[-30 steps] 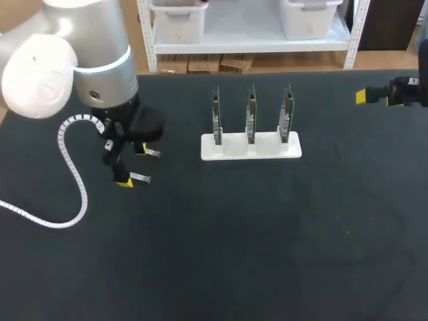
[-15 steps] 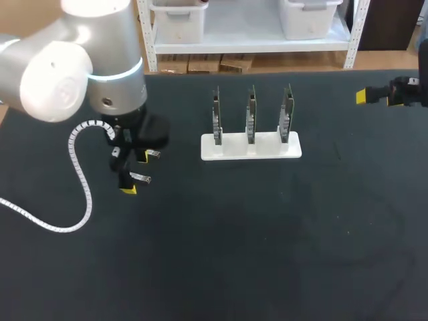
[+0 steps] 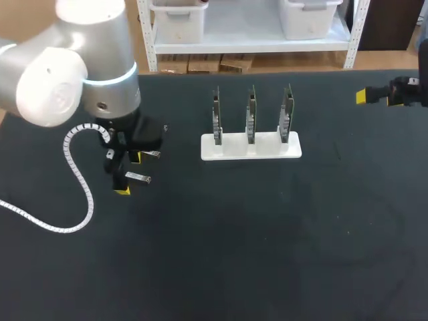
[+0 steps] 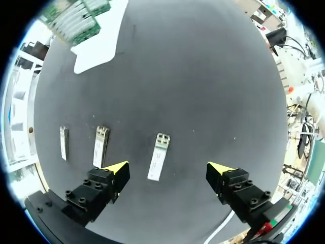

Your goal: Pick up the optical module with the left hand, and insert it into the network port with the right hand.

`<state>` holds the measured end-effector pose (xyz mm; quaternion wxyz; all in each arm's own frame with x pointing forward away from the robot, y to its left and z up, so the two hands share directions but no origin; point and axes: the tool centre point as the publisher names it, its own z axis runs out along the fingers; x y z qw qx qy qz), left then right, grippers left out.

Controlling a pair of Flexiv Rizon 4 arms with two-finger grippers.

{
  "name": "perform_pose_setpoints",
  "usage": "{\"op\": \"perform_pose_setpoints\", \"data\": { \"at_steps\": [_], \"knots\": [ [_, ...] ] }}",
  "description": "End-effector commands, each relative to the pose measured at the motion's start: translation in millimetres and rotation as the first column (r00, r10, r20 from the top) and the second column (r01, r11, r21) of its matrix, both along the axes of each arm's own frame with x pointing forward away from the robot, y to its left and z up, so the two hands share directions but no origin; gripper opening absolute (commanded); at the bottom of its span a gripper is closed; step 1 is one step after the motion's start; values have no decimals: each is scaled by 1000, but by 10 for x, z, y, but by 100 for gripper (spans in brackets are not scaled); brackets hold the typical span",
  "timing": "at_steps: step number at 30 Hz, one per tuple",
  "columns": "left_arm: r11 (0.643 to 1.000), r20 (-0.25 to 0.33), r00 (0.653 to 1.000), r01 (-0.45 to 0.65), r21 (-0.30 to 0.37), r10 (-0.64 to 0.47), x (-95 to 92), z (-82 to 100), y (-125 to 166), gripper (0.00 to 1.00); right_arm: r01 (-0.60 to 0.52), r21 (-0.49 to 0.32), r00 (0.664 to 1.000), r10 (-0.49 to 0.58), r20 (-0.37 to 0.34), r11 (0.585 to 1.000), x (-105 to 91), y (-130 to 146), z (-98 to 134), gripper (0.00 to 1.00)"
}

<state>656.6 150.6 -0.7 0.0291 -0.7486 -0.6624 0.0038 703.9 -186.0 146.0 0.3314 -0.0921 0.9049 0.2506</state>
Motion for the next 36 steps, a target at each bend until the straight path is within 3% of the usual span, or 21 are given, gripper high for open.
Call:
{"op": "perform_pose_setpoints", "data": {
  "at_steps": [1, 22, 31, 36],
  "knots": [
    [1000, -1, 1000, -5, 21, 5, 111, -5, -61, 100, 9, -10, 1000, -9, -3, 1000, -25, 13, 26, 100],
    [999, -28, 999, -39, -12, 39, 120, -92, 47, 100, 9, -10, 1000, -9, -3, 1000, -25, 13, 26, 100],
    [999, -15, 1000, -20, 28, 21, 89, -160, 25, 100, 9, -10, 1000, -9, -3, 1000, -25, 13, 26, 100],
    [999, -11, 1000, -27, 18, 27, 121, -154, 50, 100, 9, -10, 1000, -9, -3, 1000, -25, 13, 26, 100]
  ]
}}
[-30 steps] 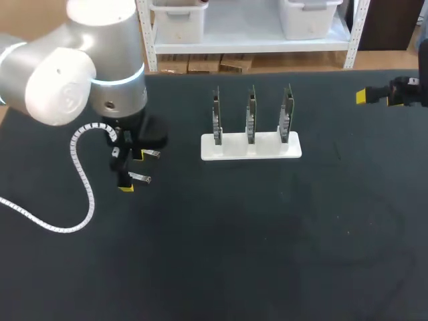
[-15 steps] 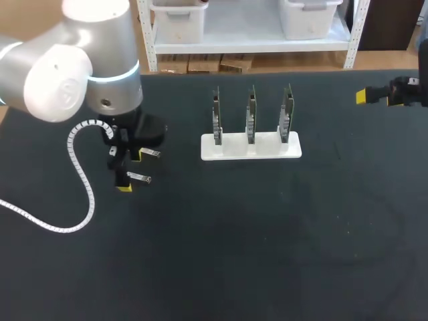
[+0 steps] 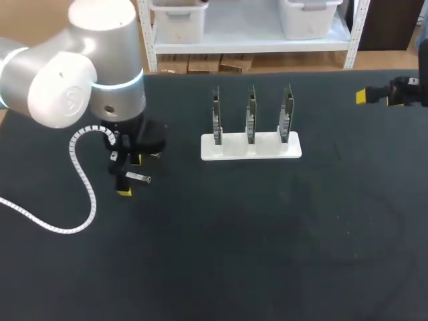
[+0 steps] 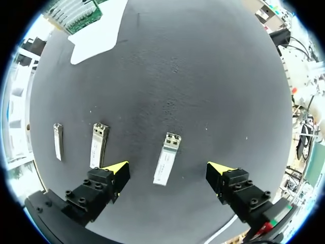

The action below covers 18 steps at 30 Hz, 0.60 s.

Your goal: Pick up the optical module with the left hand, and insert it into the network port with the right hand.

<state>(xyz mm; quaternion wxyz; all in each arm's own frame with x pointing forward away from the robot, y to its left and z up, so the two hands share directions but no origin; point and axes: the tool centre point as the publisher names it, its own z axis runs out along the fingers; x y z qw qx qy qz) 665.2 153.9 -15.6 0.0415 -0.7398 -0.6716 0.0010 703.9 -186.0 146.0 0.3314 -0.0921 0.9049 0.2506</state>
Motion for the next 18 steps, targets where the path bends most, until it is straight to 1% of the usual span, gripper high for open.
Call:
{"op": "perform_pose_setpoints", "data": {
  "at_steps": [1, 11, 18],
  "knots": [
    [1000, 4, 1000, -1, -6, 1, 41, 2, 19, 100, 9, -10, 1000, -9, -3, 1000, -25, 13, 26, 100],
    [1000, 6, 1000, 18, 1, -18, 96, -47, 26, 100, 9, -10, 1000, -9, -3, 1000, -25, 13, 26, 100],
    [1000, 22, 1000, 13, -11, -13, 175, -11, 44, 100, 9, -10, 1000, -9, -3, 1000, -25, 13, 26, 100]
  ]
}}
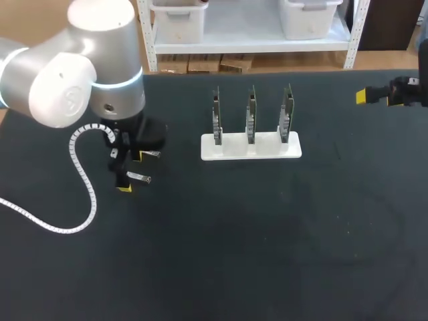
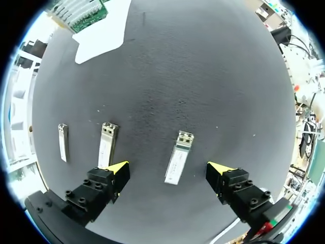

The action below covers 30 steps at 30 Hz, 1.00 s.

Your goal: Pick up the optical module with the left hand, and insert it into the network port with the right hand.

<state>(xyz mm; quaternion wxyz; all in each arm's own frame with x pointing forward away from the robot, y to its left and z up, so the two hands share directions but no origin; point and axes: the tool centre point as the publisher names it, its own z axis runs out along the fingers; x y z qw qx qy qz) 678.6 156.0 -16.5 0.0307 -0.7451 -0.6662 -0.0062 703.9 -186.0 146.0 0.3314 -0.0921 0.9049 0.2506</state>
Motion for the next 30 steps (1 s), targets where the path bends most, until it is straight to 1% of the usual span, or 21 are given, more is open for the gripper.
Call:
{"op": "perform_pose_setpoints", "data": {
  "at_steps": [1, 8, 14, 19, 22, 26, 30],
  "knots": [
    [1000, -2, 1000, -4, -5, 4, 43, -2, 25, 100, 9, -10, 1000, -9, -3, 1000, -25, 13, 26, 100],
    [1000, -12, 1000, -17, -16, 17, -9, -49, 73, 100, 9, -10, 1000, -9, -3, 1000, -25, 13, 26, 100],
    [1000, -18, 1000, -22, -17, 22, -9, -74, 82, 100, 9, -10, 1000, -9, -3, 1000, -25, 13, 26, 100],
    [999, -3, 1000, -30, -27, 30, -41, 10, 60, 100, 9, -10, 1000, -9, -3, 1000, -25, 13, 26, 100],
    [999, -1, 999, -45, -19, 45, -74, 63, 50, 100, 9, -10, 1000, -9, -3, 1000, -25, 13, 26, 100],
    [999, 19, 999, -37, -19, 37, -119, 159, 35, 100, 9, -10, 1000, -9, -3, 1000, -25, 13, 26, 100],
    [999, 20, 999, -40, -13, 40, -131, 143, 34, 100, 9, -10, 1000, -9, -3, 1000, -25, 13, 26, 100]
  ]
}}
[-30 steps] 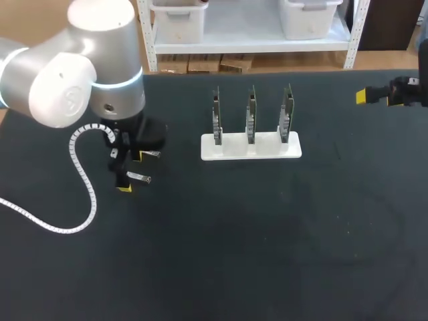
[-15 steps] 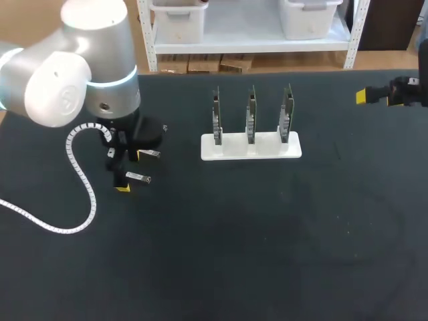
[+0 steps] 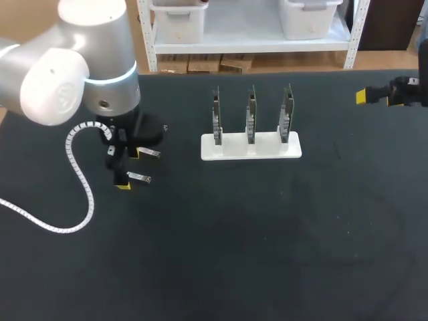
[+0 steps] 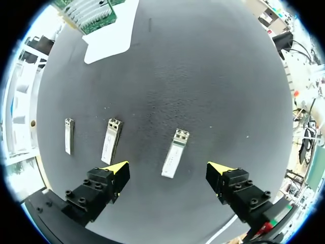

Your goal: Pick up the optical module with the left hand, and insert it into the network port with the right hand.

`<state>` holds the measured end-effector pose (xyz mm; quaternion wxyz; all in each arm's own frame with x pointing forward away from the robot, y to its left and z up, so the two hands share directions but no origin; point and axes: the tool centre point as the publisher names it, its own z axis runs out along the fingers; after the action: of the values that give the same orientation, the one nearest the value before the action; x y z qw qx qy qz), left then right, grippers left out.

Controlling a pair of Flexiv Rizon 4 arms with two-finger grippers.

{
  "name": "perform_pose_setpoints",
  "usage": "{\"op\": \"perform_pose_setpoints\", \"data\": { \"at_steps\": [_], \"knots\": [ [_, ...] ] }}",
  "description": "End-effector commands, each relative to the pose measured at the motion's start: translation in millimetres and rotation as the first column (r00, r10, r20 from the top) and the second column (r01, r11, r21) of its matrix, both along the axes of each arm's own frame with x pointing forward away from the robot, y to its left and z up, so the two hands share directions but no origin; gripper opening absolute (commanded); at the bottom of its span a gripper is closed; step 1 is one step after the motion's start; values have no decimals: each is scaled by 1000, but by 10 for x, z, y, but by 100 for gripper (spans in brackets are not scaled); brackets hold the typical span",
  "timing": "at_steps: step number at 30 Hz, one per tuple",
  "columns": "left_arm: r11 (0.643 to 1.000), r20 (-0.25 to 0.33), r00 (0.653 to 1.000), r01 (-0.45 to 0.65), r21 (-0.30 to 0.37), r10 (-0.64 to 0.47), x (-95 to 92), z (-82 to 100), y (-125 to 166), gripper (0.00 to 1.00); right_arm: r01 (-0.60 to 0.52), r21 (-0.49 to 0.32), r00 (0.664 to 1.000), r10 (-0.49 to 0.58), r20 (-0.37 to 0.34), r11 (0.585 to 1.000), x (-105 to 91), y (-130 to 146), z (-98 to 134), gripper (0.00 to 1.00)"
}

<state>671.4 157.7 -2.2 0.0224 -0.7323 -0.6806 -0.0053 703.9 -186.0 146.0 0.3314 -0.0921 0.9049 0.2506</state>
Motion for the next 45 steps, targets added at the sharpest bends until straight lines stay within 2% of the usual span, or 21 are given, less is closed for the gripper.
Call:
{"op": "perform_pose_setpoints", "data": {
  "at_steps": [1, 7, 27, 29, 30, 31, 33, 34, 35, 40, 42, 44, 45],
  "knots": [
    [1000, 6, 1000, 0, 4, 0, -65, -14, 13, 100, 9, -10, 1000, -9, -3, 1000, -25, 13, 26, 100],
    [1000, -10, 1000, 6, 21, -6, -36, -92, 25, 100, 9, -10, 1000, -9, -3, 1000, -25, 13, 26, 100],
    [999, 1, 999, 32, 16, -32, 58, -88, -27, 99, 9, -10, 1000, -9, -3, 1000, -25, 13, 26, 100],
    [999, 1, 999, 35, 15, -35, 64, -91, -28, 78, 9, -10, 1000, -9, -3, 1000, -25, 13, 26, 100],
    [999, 1, 999, 40, 14, -40, 65, -96, -31, 58, 9, -10, 1000, -9, -3, 1000, -25, 13, 26, 100],
    [999, 0, 999, 41, 14, -41, 64, -104, -36, 45, 9, -10, 1000, -9, -3, 1000, -25, 13, 26, 100],
    [999, -4, 999, 43, 13, -43, 63, -122, -42, 39, 9, -10, 1000, -9, -3, 1000, -25, 13, 26, 100],
    [999, -7, 999, 44, 13, -44, 62, -131, -43, 29, 9, -10, 1000, -9, -3, 1000, -25, 13, 26, 100],
    [999, -9, 999, 44, 12, -44, 61, -139, -42, 27, 9, -10, 1000, -9, -3, 1000, -25, 13, 26, 100],
    [999, -19, 999, 38, 22, -37, 66, -191, -9, 25, 9, -10, 1000, -9, -3, 1000, -25, 13, 26, 100],
    [999, -22, 999, 35, 23, -34, 71, -201, 10, 18, 9, -10, 1000, -9, -3, 1000, -25, 13, 26, 100],
    [999, -19, 999, 37, 23, -36, 68, -190, 22, 0, 9, -10, 1000, -9, -3, 1000, -25, 13, 26, 100],
    [999, -17, 999, 38, 23, -38, 65, -180, 26, 0, 9, -10, 1000, -9, -3, 1000, -25, 13, 26, 100]
  ]
}}
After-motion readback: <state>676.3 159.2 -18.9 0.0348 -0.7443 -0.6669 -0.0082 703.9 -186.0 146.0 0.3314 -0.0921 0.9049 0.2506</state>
